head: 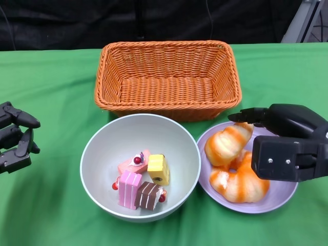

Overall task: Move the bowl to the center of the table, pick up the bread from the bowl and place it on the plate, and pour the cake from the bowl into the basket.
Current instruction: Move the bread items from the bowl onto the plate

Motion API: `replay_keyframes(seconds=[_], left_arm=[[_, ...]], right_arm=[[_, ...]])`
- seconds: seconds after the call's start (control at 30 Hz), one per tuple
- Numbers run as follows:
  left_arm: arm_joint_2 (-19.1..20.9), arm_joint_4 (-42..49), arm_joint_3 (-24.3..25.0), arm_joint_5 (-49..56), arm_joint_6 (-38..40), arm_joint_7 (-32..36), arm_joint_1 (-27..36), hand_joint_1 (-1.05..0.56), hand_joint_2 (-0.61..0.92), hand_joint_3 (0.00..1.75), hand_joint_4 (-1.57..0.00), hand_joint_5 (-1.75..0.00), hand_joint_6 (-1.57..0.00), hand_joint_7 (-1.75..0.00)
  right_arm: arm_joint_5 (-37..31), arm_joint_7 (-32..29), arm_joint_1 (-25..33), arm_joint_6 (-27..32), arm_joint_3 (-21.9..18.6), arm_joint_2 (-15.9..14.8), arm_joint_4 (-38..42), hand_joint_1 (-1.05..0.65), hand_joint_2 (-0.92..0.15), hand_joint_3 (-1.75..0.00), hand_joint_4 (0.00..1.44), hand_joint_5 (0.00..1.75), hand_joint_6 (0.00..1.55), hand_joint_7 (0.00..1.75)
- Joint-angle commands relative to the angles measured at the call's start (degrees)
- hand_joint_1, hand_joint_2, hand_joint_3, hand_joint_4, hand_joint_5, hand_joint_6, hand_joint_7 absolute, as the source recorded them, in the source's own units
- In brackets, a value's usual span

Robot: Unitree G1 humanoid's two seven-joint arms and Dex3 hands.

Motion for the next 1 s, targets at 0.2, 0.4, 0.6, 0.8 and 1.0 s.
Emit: replay_keyframes(seconds=[0.2,0.4,0.6,0.8,1.0], left_arm=[[1.17,0.54,0.16,0.41,-0.44,0.27,0.07,0.0,0.53,1.16,-0.84,-1.59,-0.82,-1.31],[1.22,0.5,0.18,0.38,-0.29,0.27,0.03,0.0,0.54,1.15,-0.82,-1.6,-0.81,-1.32],[1.31,0.65,0.29,0.21,-0.41,-0.03,-0.01,-0.01,0.53,1.16,-0.83,-1.6,-0.81,-1.31],[1.37,0.65,0.3,0.31,-0.68,0.16,0.15,-0.01,0.52,1.17,-0.83,-1.59,-0.82,-1.31],[1.42,0.7,0.3,0.26,-0.54,0.0,0.2,0.0,0.53,1.18,-0.83,-1.6,-0.82,-1.31]], right_arm=[[-0.38,6.98,-0.54,3.76,0.06,-3.34,-3.23,-0.12,-0.87,0.0,0.41,0.0,0.31,0.0],[-1.34,13.55,-2.02,6.73,0.94,-4.75,-4.63,-0.24,-0.87,0.0,0.34,0.0,0.27,0.0],[-2.85,18.2,-2.71,9.22,1.95,-5.88,-7.24,-0.36,-0.86,0.0,0.28,0.0,0.29,0.01],[-2.51,21.34,-2.58,10.82,0.91,-7.14,-11.71,-0.66,-0.9,-0.01,0.27,0.0,0.27,0.0],[4.43,21.85,-1.46,11.22,-3.82,-6.73,-15.0,-0.78,-0.92,-0.03,0.27,0.02,0.25,0.01]])
